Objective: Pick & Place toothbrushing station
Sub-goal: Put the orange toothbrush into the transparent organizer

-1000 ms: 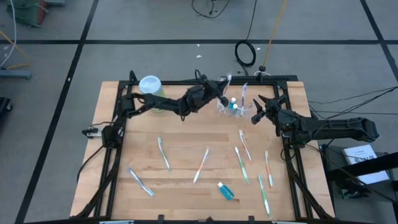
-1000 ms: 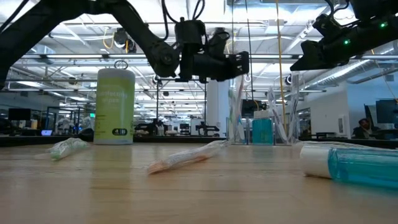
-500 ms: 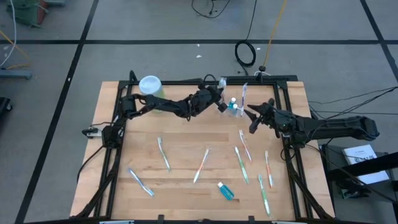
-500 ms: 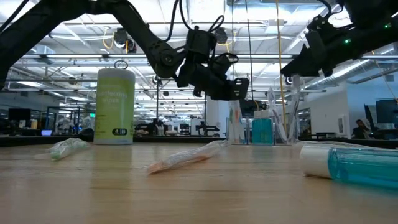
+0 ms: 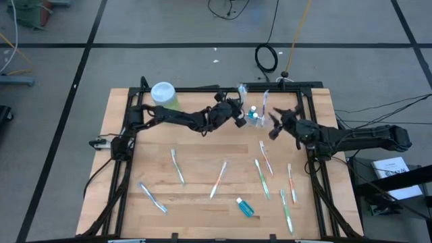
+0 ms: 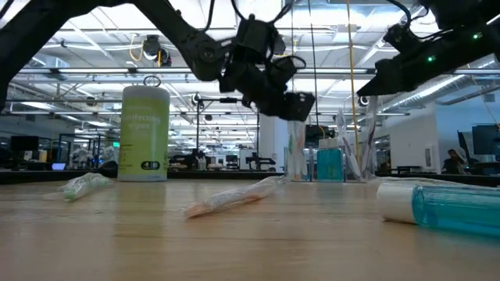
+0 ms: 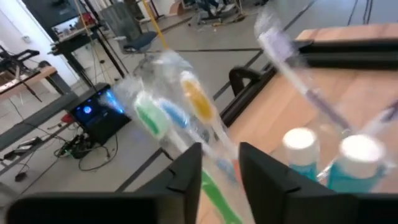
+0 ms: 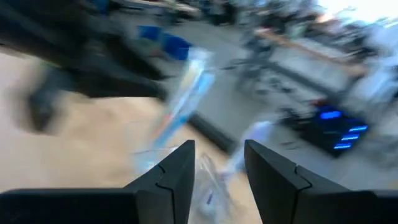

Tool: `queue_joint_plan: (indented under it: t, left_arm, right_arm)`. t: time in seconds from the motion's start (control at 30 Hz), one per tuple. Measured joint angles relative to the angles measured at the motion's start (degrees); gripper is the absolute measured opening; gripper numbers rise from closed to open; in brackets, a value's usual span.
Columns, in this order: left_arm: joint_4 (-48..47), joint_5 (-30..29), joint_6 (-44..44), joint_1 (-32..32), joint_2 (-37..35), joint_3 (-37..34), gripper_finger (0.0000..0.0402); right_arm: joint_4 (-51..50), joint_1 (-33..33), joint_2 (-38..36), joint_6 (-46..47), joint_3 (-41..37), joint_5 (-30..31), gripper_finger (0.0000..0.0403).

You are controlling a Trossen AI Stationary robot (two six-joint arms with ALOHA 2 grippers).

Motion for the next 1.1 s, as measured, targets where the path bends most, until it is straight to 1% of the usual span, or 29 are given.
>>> queue_joint_plan:
  t: [0.07,0.13,0.2,0.33,0.43,0.5,0.6,0.67,0.7,0.73,0.8,0.87,1.0,1.1]
  left_arm:
    - [-1.8,0.0,-0.2,-0.7,-1.6,0.0,0.0145]
    - [-3.0,0.0,0.0,-1.4,-3.2,0.0,0.0168]
    - [-5.2,-0.1,0.1,-2.1,-5.1,0.0,0.0189]
    - [-11.6,-0.5,0.1,-3.6,-9.8,0.0,0.0221]
    - [-18.2,-0.5,-0.1,-4.7,-13.8,0.0,0.0237]
    - [-23.0,-0.5,-0.8,-5.5,-16.9,0.0,0.0243]
    - [-31.2,-0.6,-3.3,-6.8,-22.1,0.0,0.0248]
    - [-36.7,-0.6,-5.4,-7.5,-25.8,0.0,0.0248]
    - [-39.1,-0.5,-6.6,-7.9,-27.6,0.0,0.0247]
    - [-41.6,-0.5,-7.7,-8.3,-29.4,0.0,0.0246]
    - [-45.8,-0.5,-9.2,-8.9,-32.8,0.0,0.0246]
    - [-49.6,-0.5,-10.1,-9.4,-36.3,0.0,0.0247]
    - [-56.2,-0.5,-12.4,-10.0,-43.0,0.0,0.0244]
    - [-60.3,-0.5,-14.0,-10.3,-47.0,0.0,0.0245]
  right_arm:
    - [0.4,-0.2,0.0,-3.3,0.0,4.9,0.0138]
    - [0.8,-0.2,-0.1,-5.0,0.0,8.2,0.0149]
    - [1.3,-0.2,-0.1,-6.1,0.0,9.3,0.0164]
    - [2.0,-0.2,-0.1,-8.4,0.0,9.6,0.0202]
    - [6.2,-0.2,-0.1,-9.0,0.0,12.3,0.0229]
    - [10.3,-0.2,-0.1,-11.7,0.0,16.1,0.0242]
    - [16.2,-0.2,-0.2,-18.4,0.0,23.6,0.0249]
    - [18.8,-0.1,-0.5,-20.3,0.0,26.0,0.0250]
    - [19.4,0.3,-0.5,-19.7,0.0,25.9,0.0250]
    - [19.4,1.1,-0.5,-18.2,0.0,24.9,0.0249]
    - [18.8,3.0,-0.5,-15.9,0.0,20.2,0.0245]
    - [20.2,5.0,-0.4,-16.0,0.0,12.6,0.0239]
    - [29.0,9.8,-0.5,-12.1,0.1,-3.0,0.0227]
    - [32.0,14.2,-0.1,-12.4,0.1,-11.4,0.0216]
